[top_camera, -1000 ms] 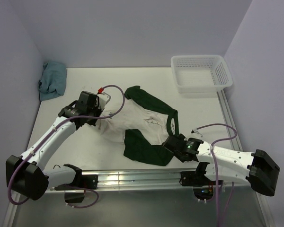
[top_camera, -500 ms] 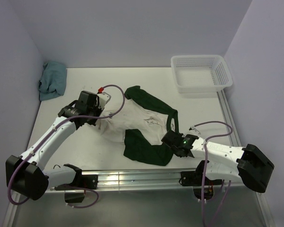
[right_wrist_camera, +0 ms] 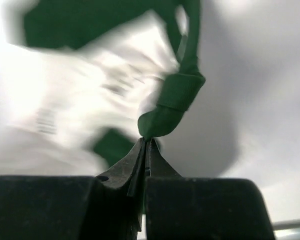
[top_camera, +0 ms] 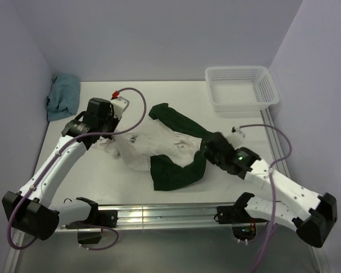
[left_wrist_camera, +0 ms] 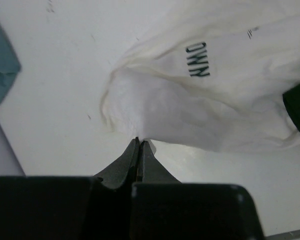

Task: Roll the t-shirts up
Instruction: Flatten the tshirt

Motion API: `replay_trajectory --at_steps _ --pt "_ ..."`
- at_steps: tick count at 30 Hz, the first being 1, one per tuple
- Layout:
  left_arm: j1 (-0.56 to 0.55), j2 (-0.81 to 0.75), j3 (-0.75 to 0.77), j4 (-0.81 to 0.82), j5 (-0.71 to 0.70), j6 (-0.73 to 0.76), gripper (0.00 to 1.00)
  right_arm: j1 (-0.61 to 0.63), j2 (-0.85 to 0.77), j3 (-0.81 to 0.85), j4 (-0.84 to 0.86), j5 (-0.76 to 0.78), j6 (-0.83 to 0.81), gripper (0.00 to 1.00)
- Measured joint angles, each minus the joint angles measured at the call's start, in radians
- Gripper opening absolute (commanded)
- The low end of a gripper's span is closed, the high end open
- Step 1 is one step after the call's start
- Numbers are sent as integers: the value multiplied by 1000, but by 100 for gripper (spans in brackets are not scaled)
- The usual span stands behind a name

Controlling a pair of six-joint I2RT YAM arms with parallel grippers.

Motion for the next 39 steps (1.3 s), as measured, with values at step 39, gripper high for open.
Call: replay_trajectory --at_steps 39 --pt "410 303 981 -140 76 -3 0 -389 330 1404 -149 -175 -645 0"
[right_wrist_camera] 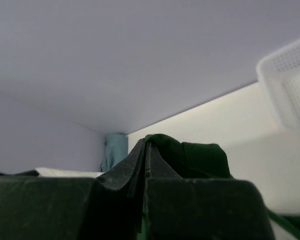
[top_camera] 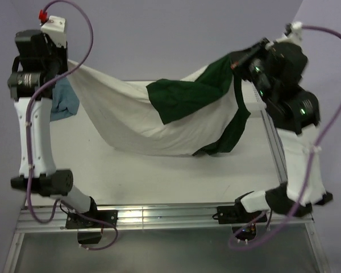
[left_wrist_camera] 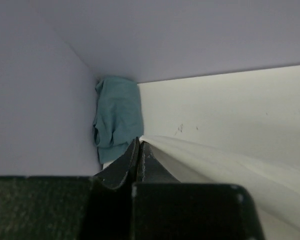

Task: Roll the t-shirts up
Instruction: Flatten the tshirt

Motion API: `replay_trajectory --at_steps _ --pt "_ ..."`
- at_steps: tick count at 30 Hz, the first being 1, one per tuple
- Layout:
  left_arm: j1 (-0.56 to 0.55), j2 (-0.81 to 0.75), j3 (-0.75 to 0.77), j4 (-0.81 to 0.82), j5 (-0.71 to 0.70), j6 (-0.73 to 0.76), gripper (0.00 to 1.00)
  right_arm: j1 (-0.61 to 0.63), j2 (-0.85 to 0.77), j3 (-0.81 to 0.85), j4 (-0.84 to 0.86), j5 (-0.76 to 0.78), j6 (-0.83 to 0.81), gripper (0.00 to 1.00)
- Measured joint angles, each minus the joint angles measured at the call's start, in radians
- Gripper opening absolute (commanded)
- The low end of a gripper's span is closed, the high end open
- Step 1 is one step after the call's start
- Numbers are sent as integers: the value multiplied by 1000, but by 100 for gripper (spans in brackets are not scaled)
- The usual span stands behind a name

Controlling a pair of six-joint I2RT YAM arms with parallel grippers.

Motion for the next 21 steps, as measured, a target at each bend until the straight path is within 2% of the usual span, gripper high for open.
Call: replay_trajectory --at_steps 4,7,11,15,21 --pt "24 293 254 -3 20 -11 0 -50 296 236 68 -113 -28 0" --pt "32 491 396 80 -14 -11 0 -99 545 390 162 -229 -19 0" --pt "46 618 422 236 -68 -27 0 -174 735 400 293 -346 19 0" --pt "84 633 414 333 -65 -88 0 -213 792 363 400 -383 19 0" --pt "201 541 381 459 15 -179 0 -209 722 347 601 -388 3 0"
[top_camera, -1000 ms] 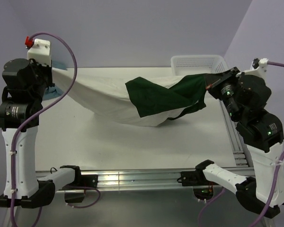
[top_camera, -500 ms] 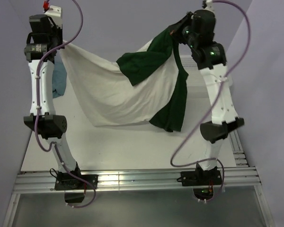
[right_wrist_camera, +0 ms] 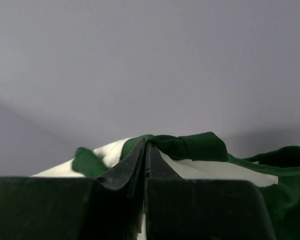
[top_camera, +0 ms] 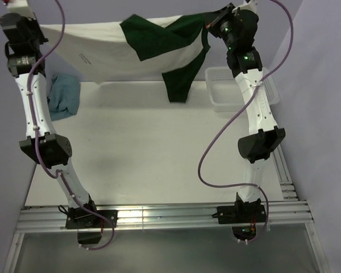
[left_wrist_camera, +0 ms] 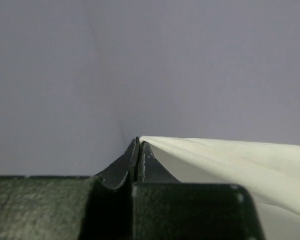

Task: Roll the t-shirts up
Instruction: Flatten the tshirt

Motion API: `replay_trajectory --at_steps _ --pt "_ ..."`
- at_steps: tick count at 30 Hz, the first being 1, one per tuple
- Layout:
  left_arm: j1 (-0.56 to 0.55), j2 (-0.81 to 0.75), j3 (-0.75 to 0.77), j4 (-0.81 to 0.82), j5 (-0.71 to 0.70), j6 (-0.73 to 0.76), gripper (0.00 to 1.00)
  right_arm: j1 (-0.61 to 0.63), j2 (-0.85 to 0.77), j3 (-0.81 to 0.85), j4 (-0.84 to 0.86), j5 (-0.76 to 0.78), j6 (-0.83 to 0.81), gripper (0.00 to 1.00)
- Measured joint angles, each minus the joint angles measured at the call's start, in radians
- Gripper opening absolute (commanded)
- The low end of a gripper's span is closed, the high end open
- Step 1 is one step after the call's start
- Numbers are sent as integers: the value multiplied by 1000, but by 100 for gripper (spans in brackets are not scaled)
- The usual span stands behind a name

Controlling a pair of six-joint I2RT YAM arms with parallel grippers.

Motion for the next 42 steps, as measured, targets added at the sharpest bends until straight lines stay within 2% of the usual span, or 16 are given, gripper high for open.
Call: replay_trajectory --at_steps 4,8,14,19,22,25,31,32,36,37,40,42 --pt "58 -95 -73 50 54 -2 0 12 -159 -145 114 -1 2 0" --pt "61 -215 -270 50 135 45 0 26 -431 -550 246 20 19 0" --pt "55 -401 -829 -2 205 206 0 57 -673 -1169 364 36 93 0" --pt "61 -504 -1313 -93 217 359 0 130 -738 -1704 338 74 200 0" --pt "69 -568 -1509 -137 215 432 0 170 -787 -1918 285 85 259 0" --pt "74 -601 -1609 -155 209 482 0 175 -836 -1992 236 103 286 0" --pt "78 -585 -1630 -133 209 509 0 171 -825 -1928 196 155 271 0" --pt "78 -574 -1625 -131 209 509 0 167 -812 -1906 186 159 264 3" --pt "78 -529 -1592 -127 209 507 0 134 -756 -1807 147 181 232 29" --pt "78 -521 -1585 -128 209 507 0 126 -747 -1788 138 187 226 45" --pt "78 -507 -1565 -130 212 509 6 108 -744 -1767 112 196 205 62" --pt "78 -504 -1556 -136 217 510 9 105 -747 -1765 89 199 193 66"
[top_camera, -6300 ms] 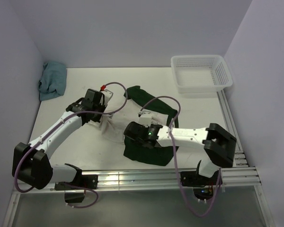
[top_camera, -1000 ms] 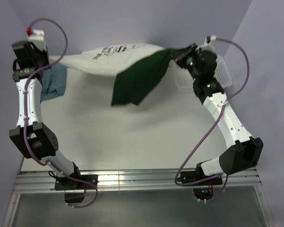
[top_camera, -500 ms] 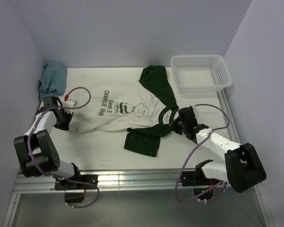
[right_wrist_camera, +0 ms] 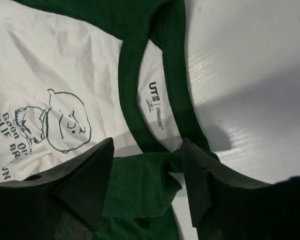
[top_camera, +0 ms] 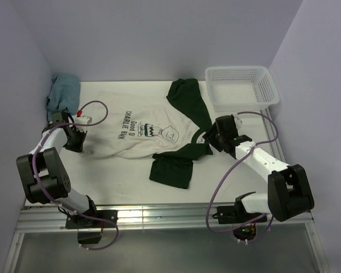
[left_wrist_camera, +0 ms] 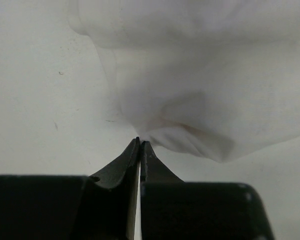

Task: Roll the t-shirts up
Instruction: Flatten the tshirt

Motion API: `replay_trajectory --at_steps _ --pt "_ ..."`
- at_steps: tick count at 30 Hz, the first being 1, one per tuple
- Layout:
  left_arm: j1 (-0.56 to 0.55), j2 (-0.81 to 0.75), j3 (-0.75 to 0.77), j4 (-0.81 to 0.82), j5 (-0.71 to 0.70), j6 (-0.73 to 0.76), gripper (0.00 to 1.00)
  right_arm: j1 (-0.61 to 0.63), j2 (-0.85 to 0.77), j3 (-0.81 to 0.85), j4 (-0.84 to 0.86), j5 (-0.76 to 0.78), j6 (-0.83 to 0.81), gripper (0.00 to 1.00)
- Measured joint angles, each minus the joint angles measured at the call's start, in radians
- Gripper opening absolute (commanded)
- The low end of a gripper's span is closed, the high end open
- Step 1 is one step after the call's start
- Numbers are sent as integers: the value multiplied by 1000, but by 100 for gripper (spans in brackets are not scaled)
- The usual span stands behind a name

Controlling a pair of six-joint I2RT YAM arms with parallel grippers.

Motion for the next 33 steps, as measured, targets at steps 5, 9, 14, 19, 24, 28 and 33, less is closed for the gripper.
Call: replay_trajectory --at_steps 5,9,14,19,24,28,33 --pt "0 3 18 -21 3 1 11 9 -94 -3 -74 -3 -4 69" --pt "0 7 23 -29 5 1 13 98 -222 -16 -136 19 10 69" --pt "0 8 26 -43 5 1 13 231 -326 -109 -197 23 58 65" --pt "0 8 26 -47 4 1 12 370 -310 -190 -245 16 126 63" --pt "0 8 26 -49 3 1 12 501 -207 -215 -213 -1 197 63" --pt "0 8 26 -49 1 1 12 584 -117 -214 -145 -21 247 63" --pt "0 8 26 -50 0 0 11 640 -48 -209 -37 -29 293 23"
